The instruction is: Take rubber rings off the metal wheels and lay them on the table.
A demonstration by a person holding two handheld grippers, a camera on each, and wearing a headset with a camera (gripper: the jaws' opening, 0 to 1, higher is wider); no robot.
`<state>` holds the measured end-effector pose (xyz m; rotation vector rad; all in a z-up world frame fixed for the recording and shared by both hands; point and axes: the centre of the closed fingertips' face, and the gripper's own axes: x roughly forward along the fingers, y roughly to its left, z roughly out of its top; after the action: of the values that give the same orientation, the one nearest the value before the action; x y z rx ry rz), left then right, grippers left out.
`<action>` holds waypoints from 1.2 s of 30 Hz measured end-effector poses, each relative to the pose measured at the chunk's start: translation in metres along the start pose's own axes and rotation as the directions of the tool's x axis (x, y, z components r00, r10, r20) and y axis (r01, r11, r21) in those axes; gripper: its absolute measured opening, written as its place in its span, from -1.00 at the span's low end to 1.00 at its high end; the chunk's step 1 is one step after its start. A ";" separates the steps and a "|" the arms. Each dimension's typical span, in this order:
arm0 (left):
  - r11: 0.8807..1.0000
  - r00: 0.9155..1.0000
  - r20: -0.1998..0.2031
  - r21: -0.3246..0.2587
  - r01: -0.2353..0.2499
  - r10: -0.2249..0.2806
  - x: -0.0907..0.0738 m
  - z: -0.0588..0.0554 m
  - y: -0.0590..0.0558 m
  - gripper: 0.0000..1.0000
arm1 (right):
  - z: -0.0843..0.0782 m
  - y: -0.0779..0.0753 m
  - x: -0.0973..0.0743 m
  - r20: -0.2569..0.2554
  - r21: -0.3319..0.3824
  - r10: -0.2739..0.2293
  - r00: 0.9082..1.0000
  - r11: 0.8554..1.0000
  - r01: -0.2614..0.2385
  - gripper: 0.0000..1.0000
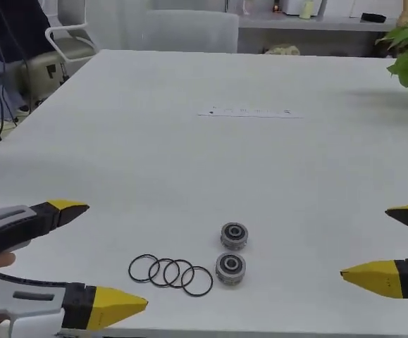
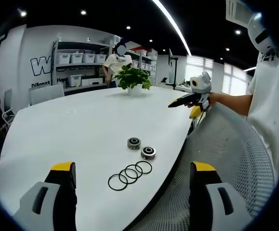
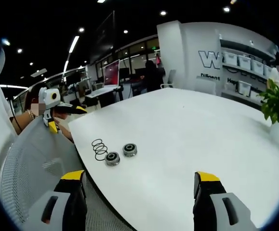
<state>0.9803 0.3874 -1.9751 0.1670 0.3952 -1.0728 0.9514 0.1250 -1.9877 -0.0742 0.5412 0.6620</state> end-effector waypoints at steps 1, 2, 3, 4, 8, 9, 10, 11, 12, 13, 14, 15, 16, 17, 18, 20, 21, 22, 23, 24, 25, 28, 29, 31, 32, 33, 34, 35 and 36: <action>1.000 1.000 0.002 -0.001 -0.003 0.003 0.000 0.000 0.001 0.94 | -0.002 0.001 0.000 -0.006 0.000 -0.001 1.000 1.000 0.001 0.84; 1.000 1.000 0.004 -0.003 -0.007 0.007 0.000 0.000 0.002 0.94 | -0.005 0.002 0.000 -0.017 0.002 0.001 1.000 1.000 -0.001 0.84; 1.000 1.000 0.004 -0.003 -0.008 0.008 0.000 0.000 0.002 0.94 | -0.006 0.003 0.000 -0.021 0.002 0.001 1.000 1.000 -0.001 0.84; 1.000 1.000 0.005 -0.003 -0.009 0.009 -0.001 0.000 0.003 0.94 | -0.009 0.004 0.001 -0.031 0.001 0.000 1.000 1.000 0.000 0.83; 1.000 1.000 0.002 -0.001 -0.014 0.014 -0.001 -0.001 0.004 0.93 | -0.016 0.008 0.002 -0.055 0.001 0.004 0.998 1.000 -0.004 0.83; 1.000 1.000 0.004 0.000 -0.015 0.015 -0.001 -0.001 0.004 0.93 | -0.017 0.009 0.002 -0.060 0.000 0.005 0.998 1.000 -0.005 0.83; 1.000 1.000 0.005 -0.001 -0.015 0.015 -0.001 -0.001 0.004 0.92 | -0.019 0.010 0.003 -0.063 -0.001 0.003 0.998 1.000 -0.003 0.84; 1.000 1.000 0.007 -0.002 -0.015 0.015 -0.001 -0.001 0.004 0.92 | -0.019 0.011 0.003 -0.065 -0.002 0.000 0.998 1.000 -0.001 0.84; 1.000 1.000 0.008 -0.003 -0.016 0.016 -0.001 -0.001 0.004 0.92 | -0.020 0.011 0.003 -0.068 0.000 0.000 0.998 1.000 0.000 0.84; 1.000 1.000 0.011 -0.005 -0.016 0.016 -0.001 -0.001 0.004 0.92 | -0.021 0.012 0.003 -0.072 0.002 0.001 0.997 1.000 -0.001 0.84; 1.000 1.000 0.011 -0.007 -0.017 0.017 -0.001 -0.001 0.005 0.92 | -0.022 0.012 0.003 -0.074 0.004 0.001 0.997 1.000 -0.001 0.83; 1.000 1.000 0.011 -0.007 -0.018 0.018 -0.002 -0.001 0.005 0.91 | -0.023 0.012 0.003 -0.076 0.007 -0.002 0.997 1.000 0.002 0.83; 1.000 1.000 0.012 -0.007 -0.018 0.018 -0.002 -0.001 0.005 0.91 | -0.024 0.013 0.003 -0.080 0.008 -0.004 0.997 1.000 0.004 0.83; 1.000 1.000 0.013 -0.006 -0.018 0.018 -0.002 -0.001 0.005 0.90 | -0.027 0.012 0.003 -0.096 -0.001 -0.012 0.995 1.000 0.012 0.83; 1.000 1.000 0.014 -0.006 -0.016 0.016 -0.002 -0.001 0.004 0.89 | -0.028 0.011 0.003 -0.103 -0.008 -0.020 0.994 1.000 0.019 0.83; 1.000 1.000 0.015 -0.002 -0.016 0.016 -0.002 0.000 0.004 0.88 | -0.027 0.010 0.002 -0.097 -0.003 -0.028 0.995 1.000 0.028 0.82; 1.000 1.000 0.016 -0.001 -0.017 0.017 -0.002 0.000 0.004 0.88 | -0.027 0.009 0.002 -0.091 0.006 -0.031 0.995 0.999 0.031 0.81; 1.000 1.000 0.016 -0.001 -0.017 0.017 -0.002 0.000 0.004 0.87 | -0.026 0.009 0.001 -0.085 0.015 -0.033 0.996 0.999 0.035 0.81; 1.000 1.000 0.017 -0.002 -0.017 0.017 -0.002 0.000 0.004 0.87 | -0.027 0.008 0.001 -0.083 0.022 -0.037 0.996 0.999 0.039 0.80; 1.000 1.000 0.013 -0.003 -0.019 0.019 -0.002 -0.001 0.003 0.86 | -0.028 0.007 0.001 -0.086 0.029 -0.042 0.995 0.999 0.045 0.79; 1.000 1.000 0.003 -0.001 -0.019 0.019 -0.001 -0.002 0.003 0.86 | -0.028 0.006 0.000 -0.087 0.032 -0.046 0.995 0.998 0.049 0.79; 1.000 1.000 -0.009 0.013 -0.012 0.012 -0.001 -0.004 0.001 0.85 | -0.030 0.007 0.000 -0.087 0.050 -0.050 0.995 0.997 0.054 0.78; 1.000 1.000 -0.008 0.012 -0.011 0.011 -0.001 -0.003 0.000 0.85 | -0.030 0.007 0.000 -0.087 0.052 -0.048 0.995 0.997 0.053 0.77; 1.000 1.000 -0.008 0.002 -0.011 0.011 -0.001 -0.004 0.000 0.84 | -0.032 0.006 -0.001 -0.093 0.061 -0.054 0.994 0.996 0.059 0.76; 1.000 1.000 -0.006 -0.002 -0.012 0.012 -0.001 -0.004 0.000 0.84 | -0.032 0.006 -0.001 -0.092 0.064 -0.054 0.994 0.996 0.060 0.76; 1.000 1.000 -0.002 -0.005 -0.013 0.013 -0.001 -0.004 0.000 0.84 | -0.033 0.007 -0.001 -0.093 0.071 -0.054 0.994 0.996 0.061 0.76; 1.000 1.000 0.002 -0.009 -0.014 0.014 -0.001 -0.003 0.000 0.84 | -0.033 0.007 -0.001 -0.092 0.076 -0.054 0.994 0.995 0.061 0.75; 1.000 1.000 0.006 -0.011 -0.013 0.013 -0.002 -0.003 -0.001 0.84 | -0.033 0.007 -0.001 -0.091 0.086 -0.051 0.995 0.995 0.059 0.74; 1.000 1.000 0.006 -0.014 -0.013 0.013 -0.002 -0.003 -0.001 0.84 | -0.034 0.008 -0.001 -0.090 0.092 -0.049 0.995 0.994 0.058 0.73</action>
<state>0.9780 0.3895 -1.9773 0.1539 0.3955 -1.0574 0.9306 0.1224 -2.0152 -0.0287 0.6523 0.5817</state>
